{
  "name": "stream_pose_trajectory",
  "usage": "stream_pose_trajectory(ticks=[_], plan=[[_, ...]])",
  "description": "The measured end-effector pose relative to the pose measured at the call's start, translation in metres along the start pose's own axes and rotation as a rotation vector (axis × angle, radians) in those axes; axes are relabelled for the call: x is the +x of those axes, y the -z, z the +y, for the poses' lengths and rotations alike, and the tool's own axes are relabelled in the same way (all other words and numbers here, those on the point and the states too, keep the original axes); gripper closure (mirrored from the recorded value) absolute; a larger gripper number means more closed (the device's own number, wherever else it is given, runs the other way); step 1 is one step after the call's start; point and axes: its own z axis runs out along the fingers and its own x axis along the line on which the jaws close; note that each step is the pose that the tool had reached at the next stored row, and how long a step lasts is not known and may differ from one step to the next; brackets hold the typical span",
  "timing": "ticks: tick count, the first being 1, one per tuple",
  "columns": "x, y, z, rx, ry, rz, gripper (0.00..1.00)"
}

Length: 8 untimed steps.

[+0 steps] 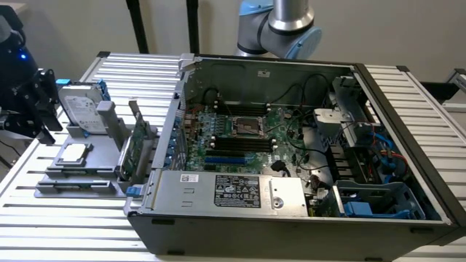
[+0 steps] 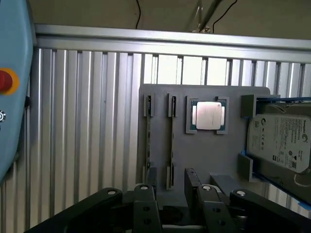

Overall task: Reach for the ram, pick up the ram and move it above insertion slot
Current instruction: 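Pick up the ram and move it above insertion slot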

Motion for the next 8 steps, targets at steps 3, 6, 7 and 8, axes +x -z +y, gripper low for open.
stream_pose_trajectory(ticks=[3, 6, 7, 8], plan=[[0.001, -0.0056, 0.0, 0.0, 0.0, 0.0, 0.64], [0.003, -0.0109, 0.0002, 0.0, 0.0, 0.0, 0.64], [0.003, -0.0127, 0.0003, 0.0, 0.0, 0.0, 0.64], [0.004, -0.0146, 0.0004, 0.0, 0.0, 0.0, 0.64]])
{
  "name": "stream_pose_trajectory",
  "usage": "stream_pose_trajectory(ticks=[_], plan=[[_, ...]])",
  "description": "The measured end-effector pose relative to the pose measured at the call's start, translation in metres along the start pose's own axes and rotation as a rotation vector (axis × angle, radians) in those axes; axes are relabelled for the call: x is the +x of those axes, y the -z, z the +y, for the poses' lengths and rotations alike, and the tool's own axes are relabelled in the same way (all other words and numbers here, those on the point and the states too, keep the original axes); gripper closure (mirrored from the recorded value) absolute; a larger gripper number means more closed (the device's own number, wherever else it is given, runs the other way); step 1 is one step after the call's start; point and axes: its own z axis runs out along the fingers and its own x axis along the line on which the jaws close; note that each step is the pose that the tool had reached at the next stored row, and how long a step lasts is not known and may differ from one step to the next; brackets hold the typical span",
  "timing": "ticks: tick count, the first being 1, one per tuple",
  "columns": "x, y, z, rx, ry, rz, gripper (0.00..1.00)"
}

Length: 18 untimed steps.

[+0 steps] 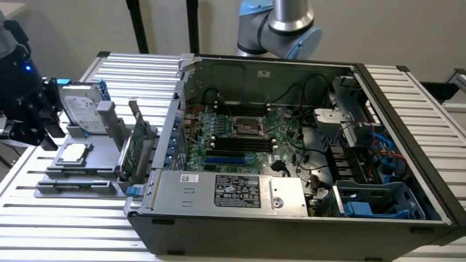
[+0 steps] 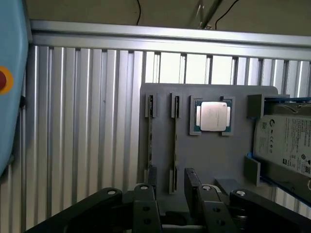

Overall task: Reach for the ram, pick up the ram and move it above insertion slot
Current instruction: 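Pick up the ram and move it above insertion slot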

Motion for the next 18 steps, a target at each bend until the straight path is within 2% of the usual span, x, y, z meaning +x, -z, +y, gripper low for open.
stream_pose_trajectory(ticks=[18], plan=[[0.007, -0.0328, 0.0041, -0.0001, 0.002, 0.0001, 0.64]])
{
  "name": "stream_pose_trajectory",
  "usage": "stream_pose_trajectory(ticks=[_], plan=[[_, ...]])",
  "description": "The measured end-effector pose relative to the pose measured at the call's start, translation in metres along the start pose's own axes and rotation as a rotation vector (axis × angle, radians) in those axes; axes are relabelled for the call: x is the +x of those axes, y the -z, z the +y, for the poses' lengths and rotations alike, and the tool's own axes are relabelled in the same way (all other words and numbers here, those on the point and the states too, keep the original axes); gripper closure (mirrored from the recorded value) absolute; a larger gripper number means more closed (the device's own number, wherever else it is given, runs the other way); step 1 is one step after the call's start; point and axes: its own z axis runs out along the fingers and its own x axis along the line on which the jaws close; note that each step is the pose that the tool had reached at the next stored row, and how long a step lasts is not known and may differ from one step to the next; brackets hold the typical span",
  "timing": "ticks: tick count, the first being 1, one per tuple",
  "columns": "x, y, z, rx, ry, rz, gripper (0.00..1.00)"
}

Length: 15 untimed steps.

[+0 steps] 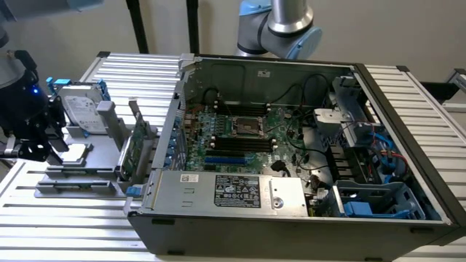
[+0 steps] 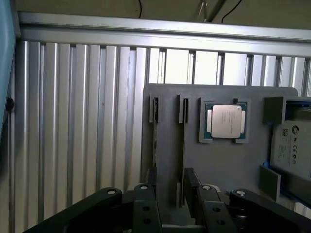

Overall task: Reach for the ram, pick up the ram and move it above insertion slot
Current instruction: 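Pick up the ram and move it above insertion slot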

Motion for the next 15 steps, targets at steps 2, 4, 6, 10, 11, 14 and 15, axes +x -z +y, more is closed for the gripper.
stream_pose_trajectory(ticks=[2, 4, 6, 10, 11, 14, 15], plan=[[0.001, -0.0036, 0.0003, 0.0, 0.001, 0.0, 0.64], [0.002, -0.0071, 0.0006, -0.0001, 0.001, 0.0001, 0.64], [0.004, -0.0108, 0.0007, 0.0001, 0.001, 0.0, 0.64], [0.008, -0.0181, 0.0009, 0.0005, 0.001, 0.0, 0.64], [0.008, -0.0199, 0.001, 0.0011, 0.001, 0.0, 0.64], [0.009, -0.0254, 0.0009, 0.0045, 0.002, 0.0002, 0.64], [0.009, -0.027, 0.0008, 0.0062, 0.003, 0.0003, 0.64]])
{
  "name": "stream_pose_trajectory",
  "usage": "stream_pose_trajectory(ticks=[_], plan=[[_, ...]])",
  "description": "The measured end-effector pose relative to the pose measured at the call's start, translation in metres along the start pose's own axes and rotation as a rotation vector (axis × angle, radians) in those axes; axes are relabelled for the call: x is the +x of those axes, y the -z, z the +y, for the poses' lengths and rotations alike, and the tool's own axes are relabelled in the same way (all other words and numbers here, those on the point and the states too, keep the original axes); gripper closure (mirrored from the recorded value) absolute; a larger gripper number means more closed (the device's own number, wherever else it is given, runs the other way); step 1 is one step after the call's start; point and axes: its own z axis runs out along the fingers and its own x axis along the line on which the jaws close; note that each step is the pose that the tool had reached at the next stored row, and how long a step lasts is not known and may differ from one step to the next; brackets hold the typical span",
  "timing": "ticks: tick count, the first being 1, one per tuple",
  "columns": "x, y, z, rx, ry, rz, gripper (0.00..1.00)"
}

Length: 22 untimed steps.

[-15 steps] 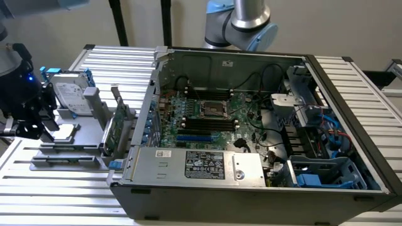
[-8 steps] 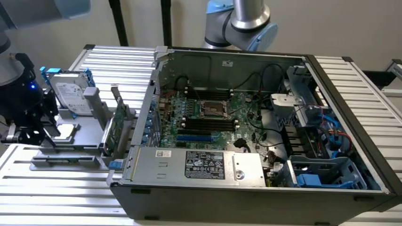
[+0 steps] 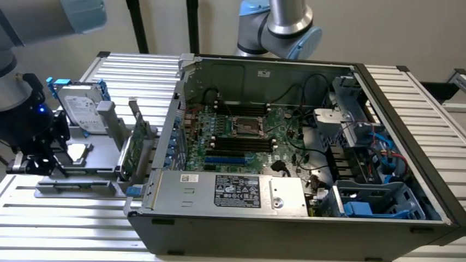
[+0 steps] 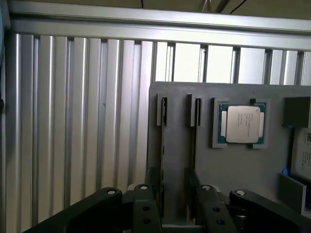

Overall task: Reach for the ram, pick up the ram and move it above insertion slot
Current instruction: 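Pick up the ram and move it above insertion slot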

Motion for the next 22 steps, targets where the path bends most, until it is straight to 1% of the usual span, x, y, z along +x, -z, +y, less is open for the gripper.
stream_pose_trajectory(ticks=[4, 8, 19, 22], plan=[[0.0, -0.0071, 0.0, 0.0056, 0.005, 0.0003, 0.64], [0.0, -0.0145, -0.0001, 0.0085, 0.01, 0.0005, 0.64], [0.001, -0.0343, -0.0002, 0.0094, 0.021, 0.0007, 0.64], [0.001, -0.0374, -0.0004, 0.0092, 0.023, 0.0007, 0.64]])
